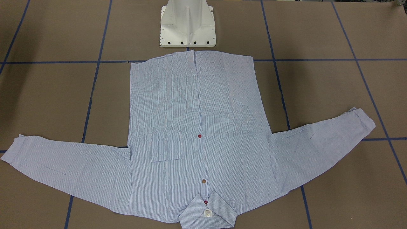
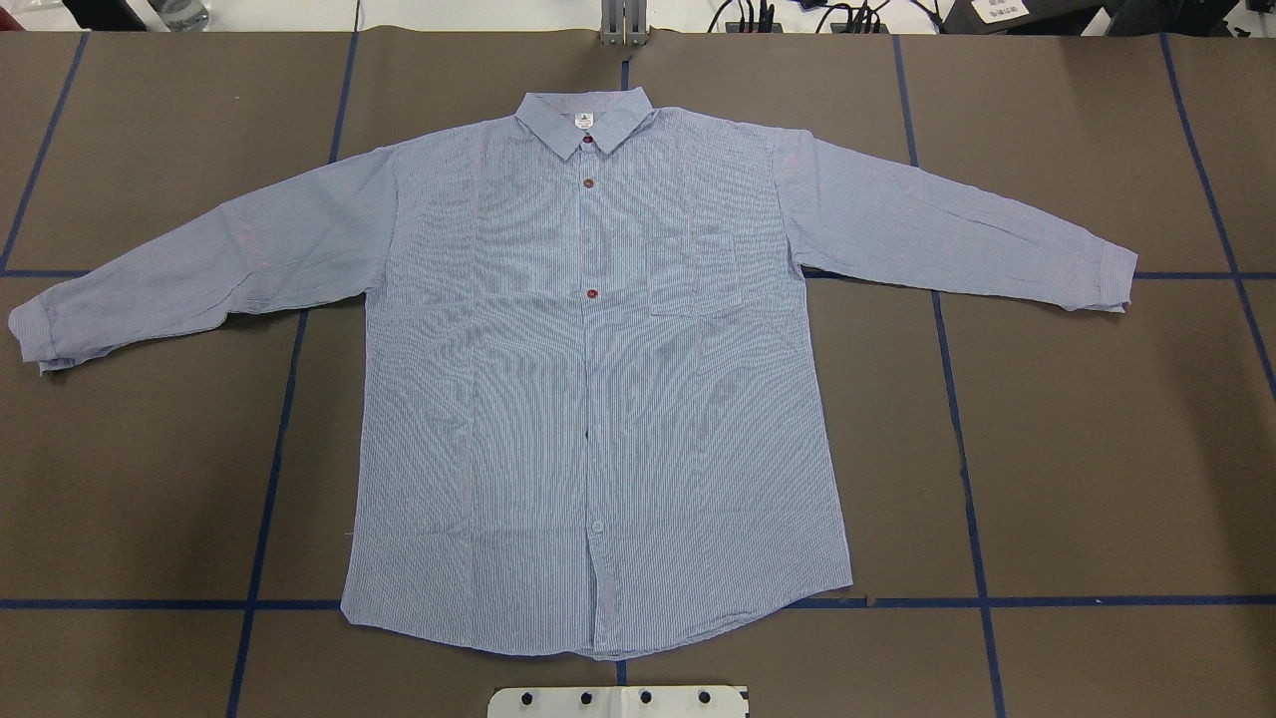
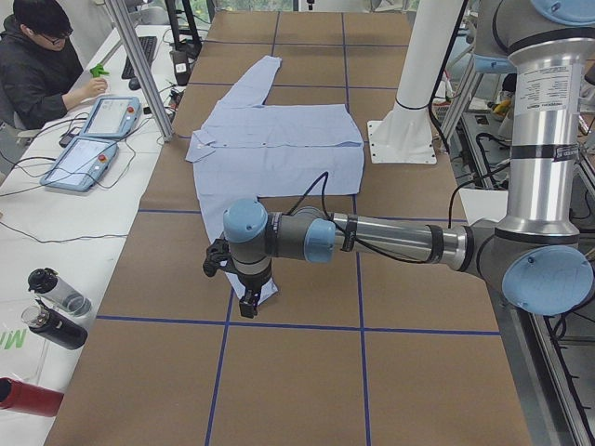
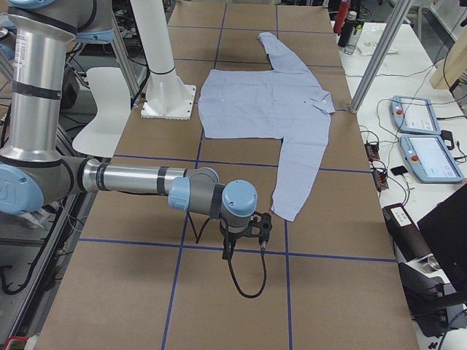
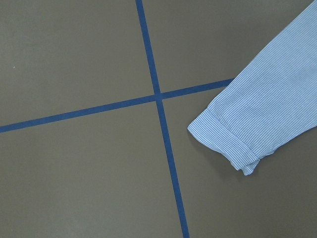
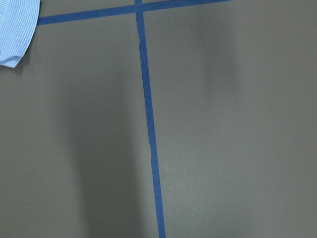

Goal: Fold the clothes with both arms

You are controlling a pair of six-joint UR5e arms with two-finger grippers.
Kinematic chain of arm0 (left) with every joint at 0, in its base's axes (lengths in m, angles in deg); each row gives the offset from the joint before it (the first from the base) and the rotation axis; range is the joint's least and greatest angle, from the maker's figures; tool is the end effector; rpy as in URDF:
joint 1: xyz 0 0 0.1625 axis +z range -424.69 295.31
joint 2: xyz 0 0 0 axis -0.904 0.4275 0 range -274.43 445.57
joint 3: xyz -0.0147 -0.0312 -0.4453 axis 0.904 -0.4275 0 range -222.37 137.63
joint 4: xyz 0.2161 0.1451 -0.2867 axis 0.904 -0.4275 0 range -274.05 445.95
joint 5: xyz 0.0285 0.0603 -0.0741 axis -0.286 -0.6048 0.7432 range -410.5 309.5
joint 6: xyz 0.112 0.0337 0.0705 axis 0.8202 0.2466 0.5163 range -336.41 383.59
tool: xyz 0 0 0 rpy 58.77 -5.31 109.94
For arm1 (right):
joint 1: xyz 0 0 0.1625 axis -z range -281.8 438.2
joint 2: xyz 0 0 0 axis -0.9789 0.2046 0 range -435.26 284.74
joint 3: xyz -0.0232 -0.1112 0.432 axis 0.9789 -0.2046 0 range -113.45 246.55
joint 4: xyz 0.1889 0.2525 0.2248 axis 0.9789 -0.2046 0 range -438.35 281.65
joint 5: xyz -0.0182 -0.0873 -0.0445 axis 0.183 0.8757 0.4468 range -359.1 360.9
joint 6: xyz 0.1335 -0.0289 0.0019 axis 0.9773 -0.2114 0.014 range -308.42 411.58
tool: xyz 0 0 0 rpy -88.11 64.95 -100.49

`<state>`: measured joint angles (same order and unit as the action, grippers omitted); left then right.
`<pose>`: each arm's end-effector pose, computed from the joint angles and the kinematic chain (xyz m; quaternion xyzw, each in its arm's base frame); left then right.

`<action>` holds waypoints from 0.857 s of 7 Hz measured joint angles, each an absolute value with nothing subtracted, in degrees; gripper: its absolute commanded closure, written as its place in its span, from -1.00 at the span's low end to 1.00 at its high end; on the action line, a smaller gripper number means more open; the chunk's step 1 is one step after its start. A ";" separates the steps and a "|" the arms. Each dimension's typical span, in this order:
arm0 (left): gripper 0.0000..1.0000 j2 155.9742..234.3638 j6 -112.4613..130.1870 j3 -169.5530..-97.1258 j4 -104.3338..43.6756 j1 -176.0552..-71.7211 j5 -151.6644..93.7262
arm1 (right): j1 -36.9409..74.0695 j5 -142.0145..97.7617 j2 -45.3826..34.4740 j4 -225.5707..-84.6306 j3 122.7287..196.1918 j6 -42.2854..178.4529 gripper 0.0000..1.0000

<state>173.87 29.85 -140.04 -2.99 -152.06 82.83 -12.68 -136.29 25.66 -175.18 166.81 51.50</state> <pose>-0.0186 -0.4575 0.6616 0.0515 0.3674 0.0877 0.9245 0.0387 -0.3651 0.7104 -0.0566 -0.3999 0.0325 0.9143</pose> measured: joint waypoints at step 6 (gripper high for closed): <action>-0.99 178.70 29.60 -140.26 -5.19 -152.09 83.20 | -12.33 -136.79 22.28 -161.21 164.80 52.42 -1.00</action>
<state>178.70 29.60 -140.26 -5.19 -152.09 83.20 -12.33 -136.79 22.28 -161.21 164.80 52.42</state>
